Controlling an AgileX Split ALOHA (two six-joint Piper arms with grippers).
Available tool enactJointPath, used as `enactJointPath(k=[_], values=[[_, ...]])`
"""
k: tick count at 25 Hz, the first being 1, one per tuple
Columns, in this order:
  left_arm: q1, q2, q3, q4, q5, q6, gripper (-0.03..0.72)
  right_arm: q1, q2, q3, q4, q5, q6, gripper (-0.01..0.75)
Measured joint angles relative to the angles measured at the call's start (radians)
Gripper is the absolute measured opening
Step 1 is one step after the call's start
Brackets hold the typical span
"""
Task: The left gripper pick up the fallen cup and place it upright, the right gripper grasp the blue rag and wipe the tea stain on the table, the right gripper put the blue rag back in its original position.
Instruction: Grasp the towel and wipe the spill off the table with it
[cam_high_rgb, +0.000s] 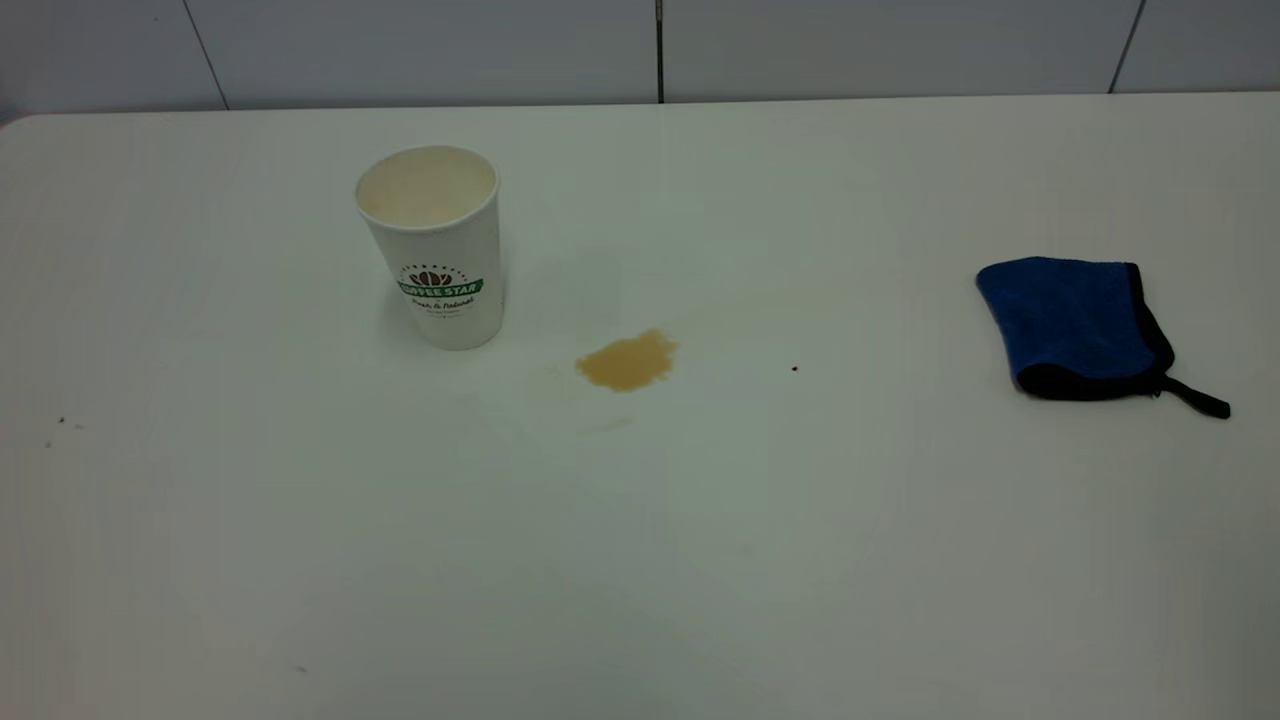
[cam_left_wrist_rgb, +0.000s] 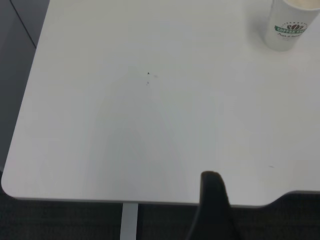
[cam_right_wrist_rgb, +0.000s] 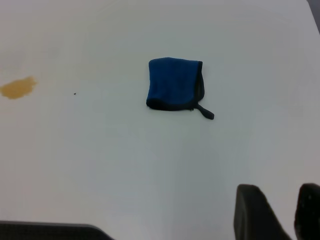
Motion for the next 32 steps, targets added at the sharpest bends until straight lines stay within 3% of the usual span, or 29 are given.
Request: enactJointPath(k=[12,15,18,20,23,32], values=[[0.0,0.0,0.0,0.0,0.0,0.0,0.566,0.0,0.002,-0.029,0.01,-0.037,0.001,0.267],[0.0,0.0,0.0,0.0,0.0,0.0,0.566,0.0,0.079,-0.092,0.012,-0.079,0.004,0.384],[0.0,0.0,0.0,0.0,0.0,0.0,0.566,0.0,0.244,-0.162,0.014,-0.122,-0.023,0.6],[0.0,0.0,0.0,0.0,0.0,0.001,0.566,0.0,0.38,-0.201,0.022,-0.162,-0.056,0.69],[0.0,0.0,0.0,0.0,0.0,0.001,0.566,0.0,0.585,-0.255,0.06,-0.228,-0.093,0.722],[0.0,0.0,0.0,0.0,0.0,0.001,0.566,0.0,1.092,-0.339,0.212,-0.466,-0.242,0.725]])
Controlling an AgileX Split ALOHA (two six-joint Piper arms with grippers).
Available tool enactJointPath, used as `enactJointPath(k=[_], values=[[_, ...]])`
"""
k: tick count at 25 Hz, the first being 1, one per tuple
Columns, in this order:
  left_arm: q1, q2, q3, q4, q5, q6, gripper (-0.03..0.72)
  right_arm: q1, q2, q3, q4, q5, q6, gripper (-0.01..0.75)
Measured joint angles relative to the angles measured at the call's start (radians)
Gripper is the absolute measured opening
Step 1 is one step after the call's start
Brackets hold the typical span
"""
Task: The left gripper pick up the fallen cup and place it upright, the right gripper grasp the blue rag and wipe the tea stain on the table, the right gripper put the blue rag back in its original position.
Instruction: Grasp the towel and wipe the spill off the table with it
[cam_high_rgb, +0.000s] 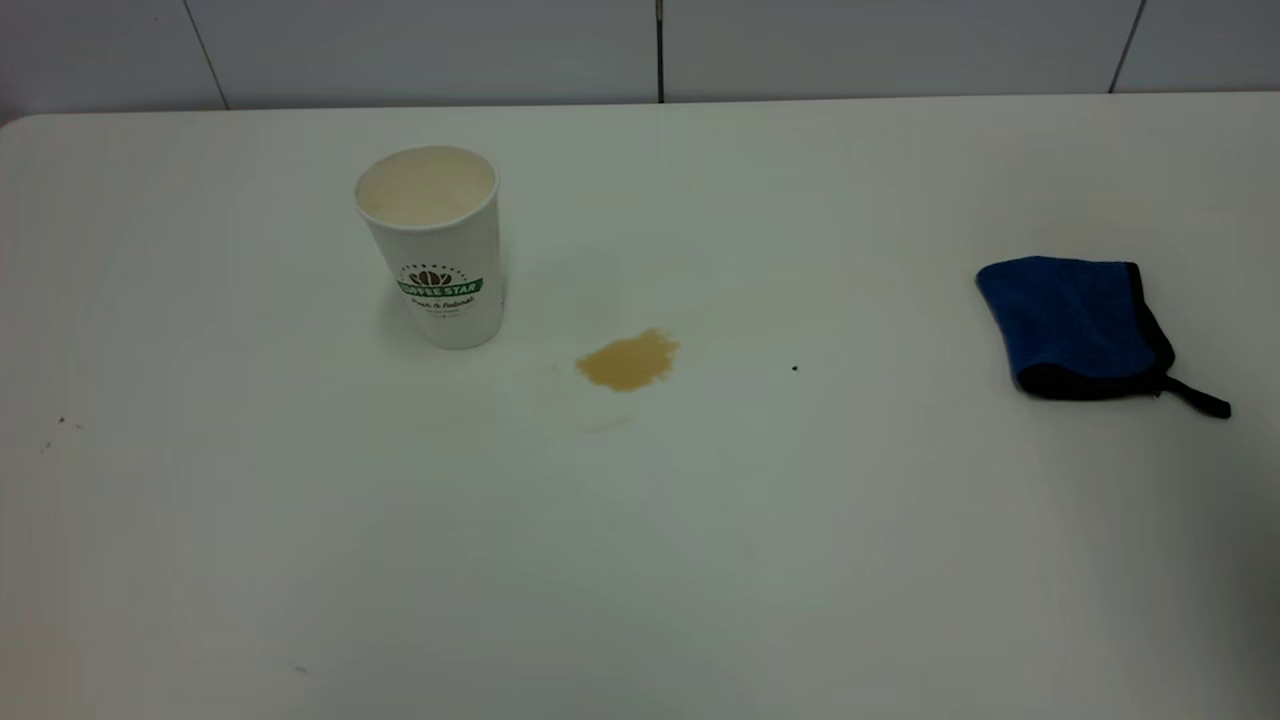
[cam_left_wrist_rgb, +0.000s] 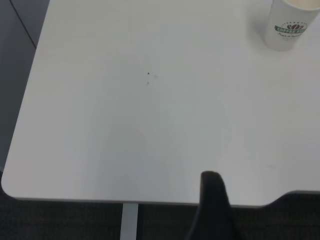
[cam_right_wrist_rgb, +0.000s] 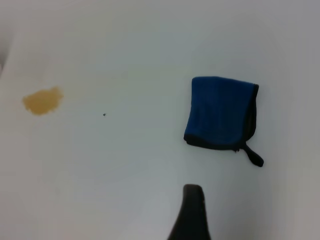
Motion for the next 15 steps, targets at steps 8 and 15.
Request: enactJointPath(k=[8,15], values=[[0.0,0.0,0.0,0.0,0.0,0.0,0.566,0.0,0.368,-0.083,0.009,-0.103,-0.057,0.725],[0.0,0.0,0.0,0.0,0.0,0.0,0.566,0.0,0.675,-0.242,0.009,-0.13,-0.075,0.716]])
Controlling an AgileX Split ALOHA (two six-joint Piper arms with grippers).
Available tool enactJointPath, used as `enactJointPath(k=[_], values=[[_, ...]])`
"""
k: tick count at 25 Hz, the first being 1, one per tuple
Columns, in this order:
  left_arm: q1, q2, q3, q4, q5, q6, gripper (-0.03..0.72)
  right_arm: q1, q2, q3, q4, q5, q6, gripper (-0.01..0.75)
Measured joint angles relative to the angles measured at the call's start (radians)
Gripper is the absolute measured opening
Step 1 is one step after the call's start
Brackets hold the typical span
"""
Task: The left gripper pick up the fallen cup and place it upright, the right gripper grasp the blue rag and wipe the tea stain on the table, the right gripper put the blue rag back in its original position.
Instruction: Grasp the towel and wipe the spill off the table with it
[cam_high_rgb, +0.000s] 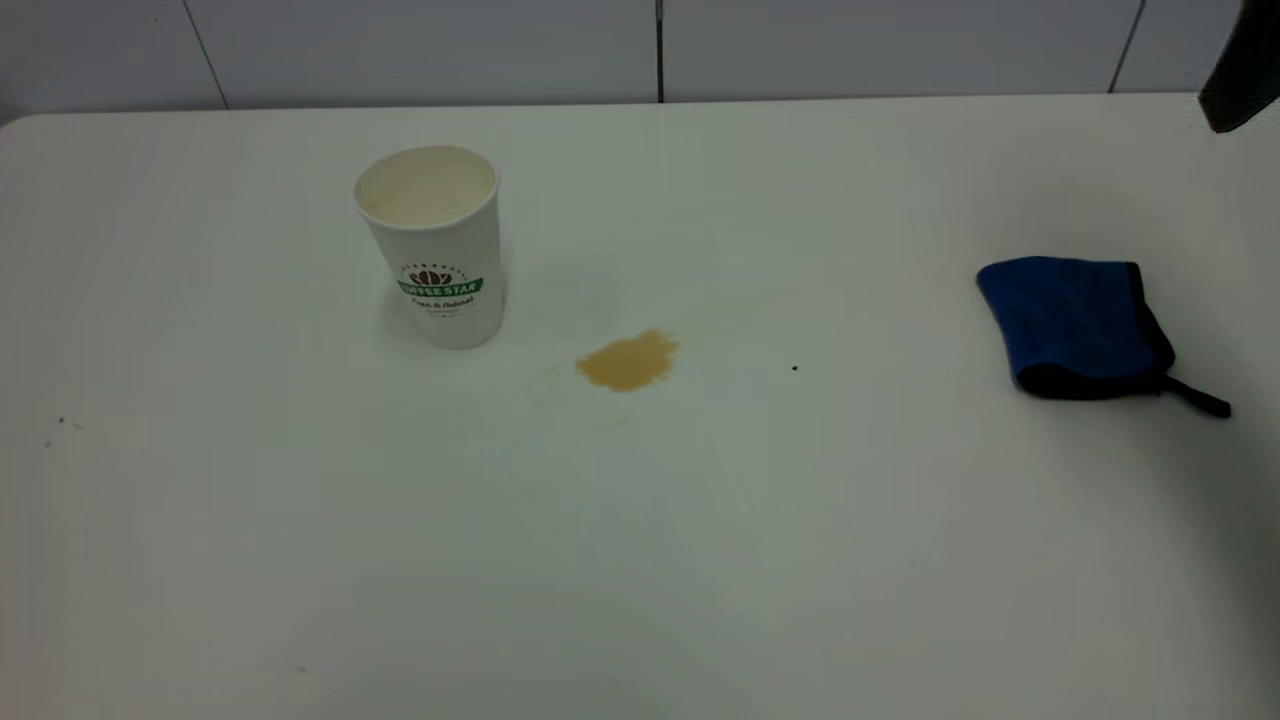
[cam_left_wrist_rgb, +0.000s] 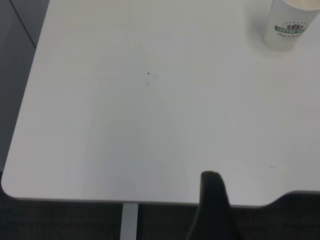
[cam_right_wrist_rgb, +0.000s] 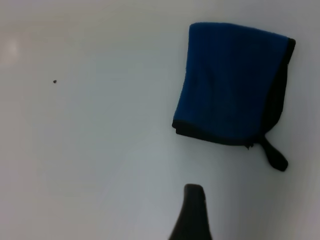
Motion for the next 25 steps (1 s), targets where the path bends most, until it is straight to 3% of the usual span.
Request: enactJointPath(k=[19,25], values=[[0.0,0.0,0.0,-0.001,0.0,0.0,0.566,0.023,0.63,-0.438,-0.045,-0.016,-0.024,0.694],[0.0,0.0,0.0,-0.001,0.0,0.0,0.566,0.023,0.747,-0.553,-0.047,0.011,-0.024,0.619]])
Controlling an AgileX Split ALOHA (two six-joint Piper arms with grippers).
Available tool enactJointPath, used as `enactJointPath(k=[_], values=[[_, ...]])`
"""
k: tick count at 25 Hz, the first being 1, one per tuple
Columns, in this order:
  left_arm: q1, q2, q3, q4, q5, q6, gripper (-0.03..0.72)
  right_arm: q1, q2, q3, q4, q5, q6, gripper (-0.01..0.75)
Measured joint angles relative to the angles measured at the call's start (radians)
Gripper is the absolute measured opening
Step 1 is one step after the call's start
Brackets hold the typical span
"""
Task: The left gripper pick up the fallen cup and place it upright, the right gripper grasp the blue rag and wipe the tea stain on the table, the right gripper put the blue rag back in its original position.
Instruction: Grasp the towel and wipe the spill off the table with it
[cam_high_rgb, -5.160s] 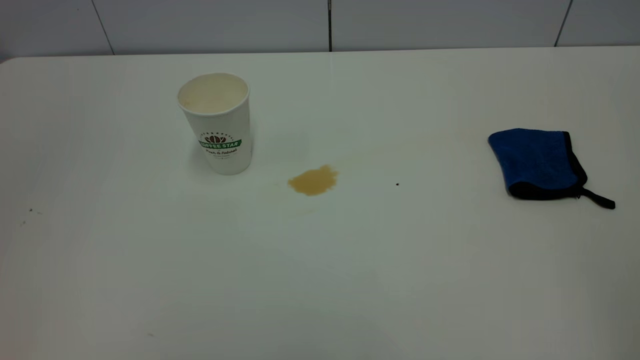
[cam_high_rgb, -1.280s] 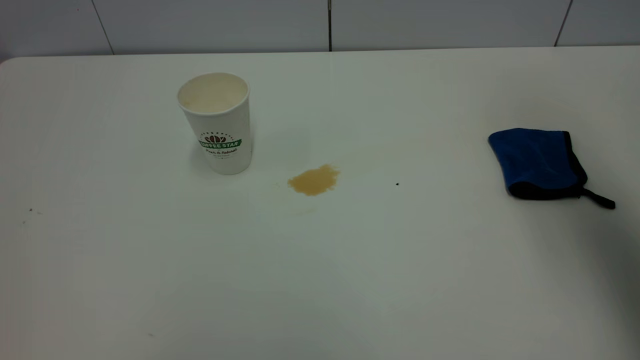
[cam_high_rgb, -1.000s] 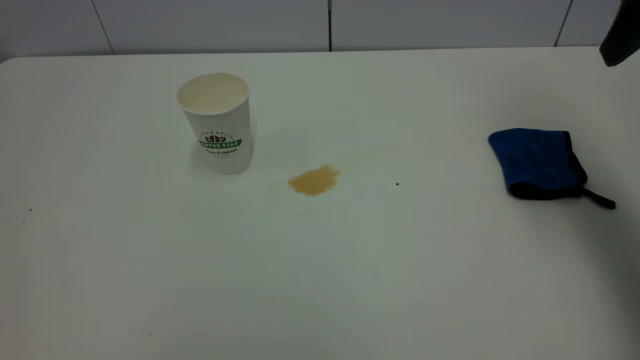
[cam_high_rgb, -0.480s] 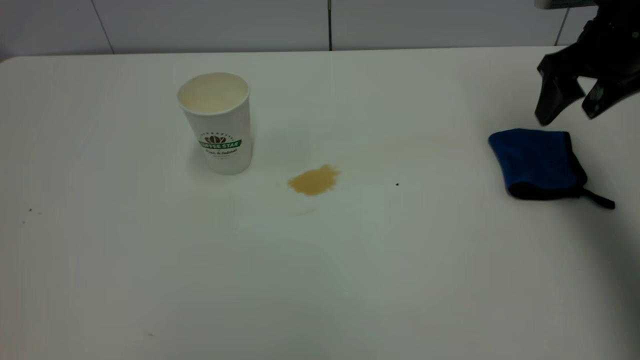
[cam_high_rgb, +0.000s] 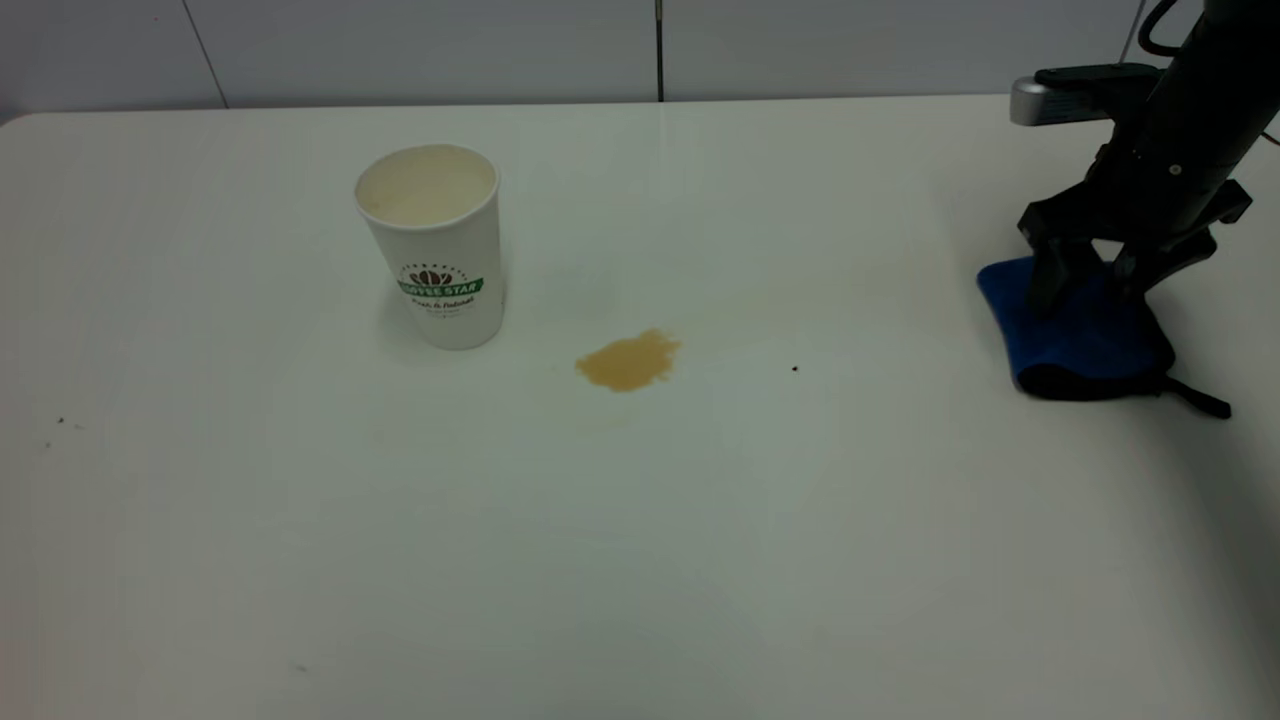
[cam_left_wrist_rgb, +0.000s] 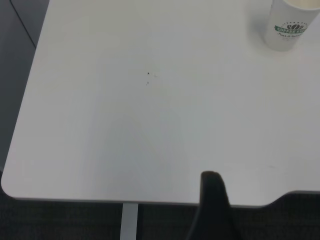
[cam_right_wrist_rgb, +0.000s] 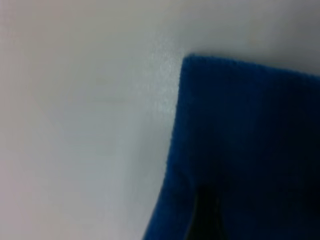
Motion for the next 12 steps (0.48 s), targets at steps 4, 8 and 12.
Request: enactJointPath(k=[4,8,12], values=[[0.0,0.0,0.0,0.0,0.0,0.0,0.566,0.0,0.026,-0.014,-0.003,-0.004,-0.005,0.509],[0.0,0.0,0.0,0.0,0.0,0.0,0.566,-0.001,0.038,-0.021,-0.009,-0.006,-0.01,0.37],[0.0,0.0,0.0,0.0,0.0,0.001,0.566,-0.001,0.042,-0.025,-0.004,-0.001,-0.012,0.151]])
